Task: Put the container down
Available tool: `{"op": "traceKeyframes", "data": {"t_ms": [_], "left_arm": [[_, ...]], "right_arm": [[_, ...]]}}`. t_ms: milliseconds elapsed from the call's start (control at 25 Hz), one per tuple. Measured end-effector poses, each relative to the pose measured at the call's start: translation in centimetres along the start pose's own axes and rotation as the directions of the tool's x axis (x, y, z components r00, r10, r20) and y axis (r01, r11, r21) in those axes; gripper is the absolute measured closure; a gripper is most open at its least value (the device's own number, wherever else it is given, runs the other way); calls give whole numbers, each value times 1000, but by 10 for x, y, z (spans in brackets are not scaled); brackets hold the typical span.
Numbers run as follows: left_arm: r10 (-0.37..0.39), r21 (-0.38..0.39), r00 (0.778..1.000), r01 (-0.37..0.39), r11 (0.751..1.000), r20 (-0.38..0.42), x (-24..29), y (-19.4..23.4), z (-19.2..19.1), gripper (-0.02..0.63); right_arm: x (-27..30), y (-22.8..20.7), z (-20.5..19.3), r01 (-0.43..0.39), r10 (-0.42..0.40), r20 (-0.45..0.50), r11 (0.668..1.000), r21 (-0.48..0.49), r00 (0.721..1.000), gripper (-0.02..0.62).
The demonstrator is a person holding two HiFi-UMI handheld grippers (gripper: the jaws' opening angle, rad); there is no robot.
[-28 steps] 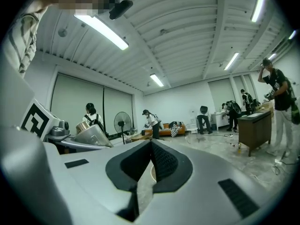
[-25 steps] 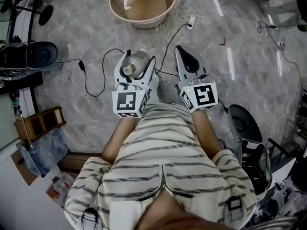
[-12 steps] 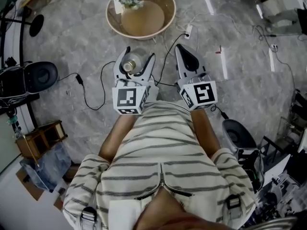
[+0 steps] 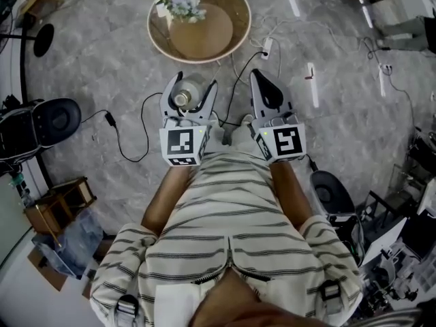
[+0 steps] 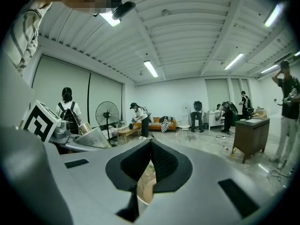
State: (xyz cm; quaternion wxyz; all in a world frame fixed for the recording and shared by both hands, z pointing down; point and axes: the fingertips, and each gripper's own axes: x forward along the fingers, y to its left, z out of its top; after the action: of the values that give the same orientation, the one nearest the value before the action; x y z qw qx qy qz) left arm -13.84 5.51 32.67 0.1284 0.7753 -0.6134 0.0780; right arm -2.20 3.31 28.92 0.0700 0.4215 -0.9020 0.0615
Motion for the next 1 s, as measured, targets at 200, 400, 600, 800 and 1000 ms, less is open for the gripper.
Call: {"op": "traceKeyframes", "data": {"t_ms": [200, 400, 600, 800, 1000], "left_arm": [[15, 2, 1000, -15, 1000, -27, 21, 4, -9, 273], [41, 20, 998, -41, 999, -42, 63, 7, -28, 273], [76, -2, 995, -76, 997, -68, 97, 14, -43, 273], [102, -2, 991, -102, 995, -85, 130, 24, -61, 273], [139, -18, 981, -142, 990, -133, 156, 40, -105, 273]], "right_arm": [[21, -18, -13, -13, 14, -30, 1000, 19, 999, 588], [54, -41, -36, -69, 71, -60, 997, 30, 996, 588], [85, -67, -55, -101, 105, -88, 994, 45, 991, 588], [115, -86, -86, -133, 139, -123, 990, 53, 983, 588], [140, -98, -131, -149, 160, -170, 986, 78, 972, 588]]}}
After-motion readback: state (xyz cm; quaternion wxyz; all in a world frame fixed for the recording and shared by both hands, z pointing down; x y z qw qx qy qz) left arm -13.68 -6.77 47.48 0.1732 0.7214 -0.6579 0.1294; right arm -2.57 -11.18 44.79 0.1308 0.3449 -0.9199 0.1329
